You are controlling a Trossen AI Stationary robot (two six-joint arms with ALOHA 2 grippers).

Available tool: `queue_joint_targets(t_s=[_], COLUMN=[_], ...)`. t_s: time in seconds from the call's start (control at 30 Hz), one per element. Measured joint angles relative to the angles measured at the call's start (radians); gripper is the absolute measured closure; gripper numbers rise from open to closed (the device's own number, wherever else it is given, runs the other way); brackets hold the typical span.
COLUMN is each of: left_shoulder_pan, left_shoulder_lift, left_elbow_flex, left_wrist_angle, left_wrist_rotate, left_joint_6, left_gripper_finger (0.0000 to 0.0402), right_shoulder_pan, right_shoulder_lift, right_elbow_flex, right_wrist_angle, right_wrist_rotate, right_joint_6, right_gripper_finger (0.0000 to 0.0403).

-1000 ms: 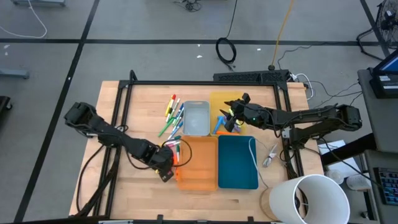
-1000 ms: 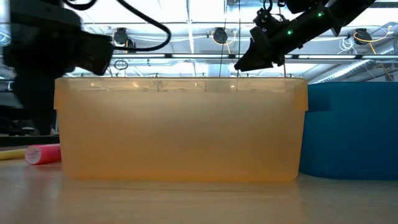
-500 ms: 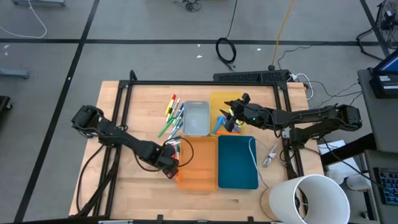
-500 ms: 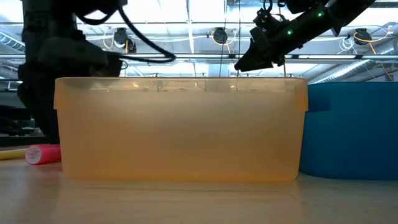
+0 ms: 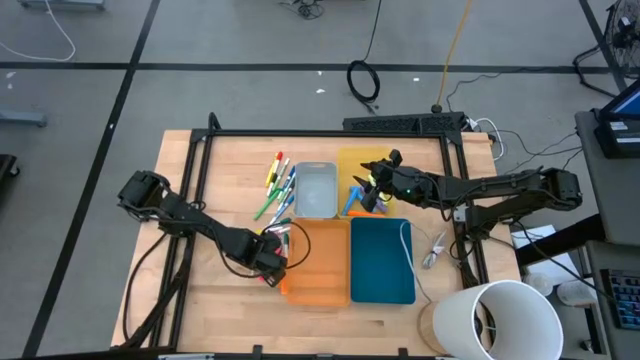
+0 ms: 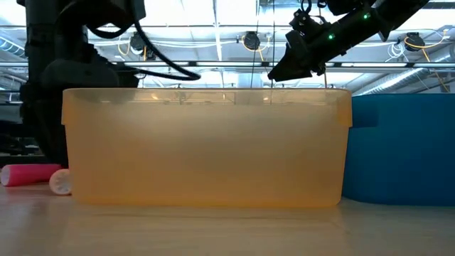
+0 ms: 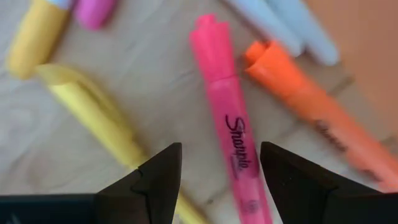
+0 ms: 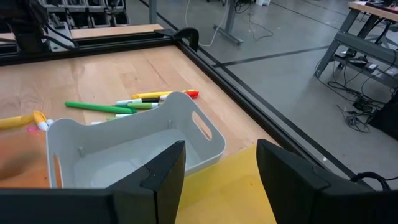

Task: Pick & Place Markers
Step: Put the pink highlighter pen into the yellow bin

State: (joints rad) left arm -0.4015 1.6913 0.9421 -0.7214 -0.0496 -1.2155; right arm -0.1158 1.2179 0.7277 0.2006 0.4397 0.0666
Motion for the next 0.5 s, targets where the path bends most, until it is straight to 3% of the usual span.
queue_joint_targets(t_s=[0.17, 0.5], left_shoulder_pan=[0.0, -0.002], left_shoulder_lift=[0.0, 0.051], left_elbow_flex=[-0.001, -0.007], left_wrist_angle=[-0.06, -0.013], left_wrist_rotate=[-0.009, -0.013], left_joint_6=[-0.018, 0.055], left_gripper_finger=[0.0179, 0.0179], right_shoulder_pan=[0.0, 0.0], right_shoulder_lift=[0.0, 0.0], right_elbow_flex=[0.0, 0.0], right_wrist_angle=[-0.002, -0.002], right_wrist_rotate=[0.0, 0.0], right_joint_6=[0.0, 0.0], right_gripper_finger=[0.0216, 0.0216])
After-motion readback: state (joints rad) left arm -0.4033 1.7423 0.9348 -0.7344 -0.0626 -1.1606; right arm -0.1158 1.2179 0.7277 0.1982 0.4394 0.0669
